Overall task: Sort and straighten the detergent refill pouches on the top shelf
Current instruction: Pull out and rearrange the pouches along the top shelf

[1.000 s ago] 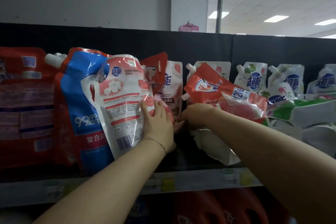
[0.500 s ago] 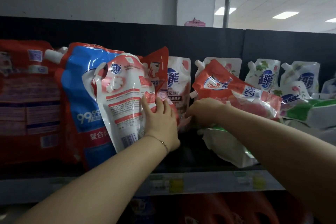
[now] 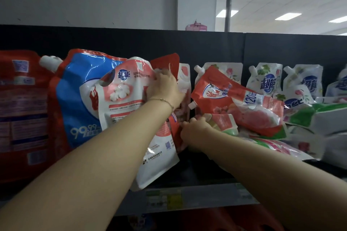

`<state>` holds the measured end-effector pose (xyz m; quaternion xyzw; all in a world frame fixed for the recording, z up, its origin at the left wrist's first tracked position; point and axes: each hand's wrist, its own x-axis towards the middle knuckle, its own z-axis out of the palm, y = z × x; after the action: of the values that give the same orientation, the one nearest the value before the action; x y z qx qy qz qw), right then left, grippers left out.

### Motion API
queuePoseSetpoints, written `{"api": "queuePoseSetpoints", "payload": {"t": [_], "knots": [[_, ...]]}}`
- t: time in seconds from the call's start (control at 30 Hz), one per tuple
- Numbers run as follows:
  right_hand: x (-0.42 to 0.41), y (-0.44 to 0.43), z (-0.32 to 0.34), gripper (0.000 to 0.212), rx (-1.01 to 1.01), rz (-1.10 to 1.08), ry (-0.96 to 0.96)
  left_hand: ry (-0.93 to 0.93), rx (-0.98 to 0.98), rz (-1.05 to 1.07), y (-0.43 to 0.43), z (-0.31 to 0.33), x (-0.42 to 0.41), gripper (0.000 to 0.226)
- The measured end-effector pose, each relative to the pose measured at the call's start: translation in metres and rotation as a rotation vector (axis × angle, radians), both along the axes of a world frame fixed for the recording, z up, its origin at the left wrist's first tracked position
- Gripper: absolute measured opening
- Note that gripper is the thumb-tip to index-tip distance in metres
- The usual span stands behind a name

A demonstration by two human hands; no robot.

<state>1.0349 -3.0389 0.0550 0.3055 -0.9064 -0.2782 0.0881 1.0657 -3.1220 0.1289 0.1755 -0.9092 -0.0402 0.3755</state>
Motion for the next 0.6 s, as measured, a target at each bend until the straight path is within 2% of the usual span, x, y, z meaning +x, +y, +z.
{"api": "queuePoseSetpoints", "payload": {"t": [0.07,0.13,0.17,0.27,0.37,0.6], "knots": [[-0.005,0.001,-0.003,0.052,-0.012,0.010,0.022,-0.079,-0.027,0.088,-0.001,0.003,-0.010,0.059],[-0.007,0.003,-0.004,0.047,-0.025,0.015,0.039,-0.054,-0.036,0.080,0.000,0.006,-0.013,0.032],[-0.007,0.004,-0.005,0.045,-0.027,0.018,0.050,-0.020,-0.013,0.061,-0.001,0.006,-0.014,0.028],[-0.009,0.007,-0.008,0.045,-0.074,0.018,0.023,0.072,0.059,-0.005,-0.009,0.007,-0.010,0.024],[-0.013,0.010,-0.010,0.044,-0.124,0.027,-0.013,0.143,-0.026,-0.003,-0.014,0.005,-0.006,0.018],[-0.008,0.008,-0.001,0.044,-0.165,-0.036,0.026,0.292,0.006,-0.073,-0.026,0.011,0.000,0.025]]}}
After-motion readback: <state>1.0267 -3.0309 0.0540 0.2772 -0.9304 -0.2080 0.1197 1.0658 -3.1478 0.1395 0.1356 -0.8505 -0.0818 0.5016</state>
